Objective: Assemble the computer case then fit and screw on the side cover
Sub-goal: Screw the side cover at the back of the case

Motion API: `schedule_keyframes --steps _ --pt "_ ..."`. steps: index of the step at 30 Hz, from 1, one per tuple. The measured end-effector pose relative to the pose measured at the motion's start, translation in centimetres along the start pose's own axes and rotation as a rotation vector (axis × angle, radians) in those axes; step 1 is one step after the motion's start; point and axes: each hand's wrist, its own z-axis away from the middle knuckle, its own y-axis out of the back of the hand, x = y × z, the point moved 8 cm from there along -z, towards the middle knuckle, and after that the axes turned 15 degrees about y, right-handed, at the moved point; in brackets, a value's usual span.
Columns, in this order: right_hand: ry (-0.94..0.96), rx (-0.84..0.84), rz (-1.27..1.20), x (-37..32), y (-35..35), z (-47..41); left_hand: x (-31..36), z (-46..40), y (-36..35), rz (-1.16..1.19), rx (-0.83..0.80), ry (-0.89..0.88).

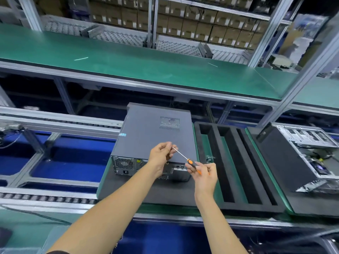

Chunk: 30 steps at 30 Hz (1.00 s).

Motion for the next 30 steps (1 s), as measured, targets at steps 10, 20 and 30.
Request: schedule_keyframes --steps 10,20,30 --pt "-0.122 0.076 -0.069 2.9 -2.0 5.0 -0.5 2.6 5.4 0.124 -0.026 0.030" --pt "-0.299 -0.142 0.192 6.4 -3.9 8.3 -1.2 3.9 10.8 0.254 0.046 0.081" --pt "-0.436 -0.471 0.397 7.1 -5.2 9.4 -1.1 4.7 12.9 0.306 0.149 0.066"
